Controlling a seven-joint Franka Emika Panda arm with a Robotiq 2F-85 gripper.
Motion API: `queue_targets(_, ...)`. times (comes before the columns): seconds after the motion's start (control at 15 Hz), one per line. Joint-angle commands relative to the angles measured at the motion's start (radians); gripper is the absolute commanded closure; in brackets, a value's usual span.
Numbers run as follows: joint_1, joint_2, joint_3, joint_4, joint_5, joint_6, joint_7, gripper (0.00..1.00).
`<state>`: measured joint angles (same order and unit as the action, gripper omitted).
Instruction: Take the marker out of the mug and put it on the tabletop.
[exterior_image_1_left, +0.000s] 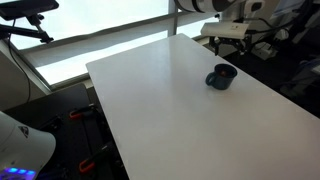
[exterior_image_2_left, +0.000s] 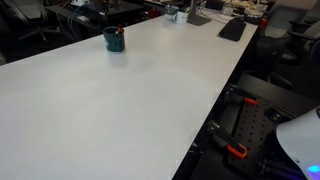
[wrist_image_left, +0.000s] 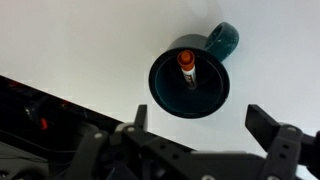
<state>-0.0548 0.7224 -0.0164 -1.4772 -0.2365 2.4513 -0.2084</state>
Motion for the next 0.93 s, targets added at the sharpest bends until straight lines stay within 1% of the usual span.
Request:
queue_targets(0.0,-0.003,0.060,0.004,0.101,0.031,-0.036,-0.021,0.00)
queue_targets(0.33,-0.011,0.130,0.002,0.187,0.057,-0.080,-0.016,0.00)
queue_targets(0.8,-0.021,0.190,0.003,0.250,0.080,-0.156,-0.013,0.00)
queue_targets(0.87,-0.019,0.194,0.004,0.261,0.083,-0.170,-0.009,0.02)
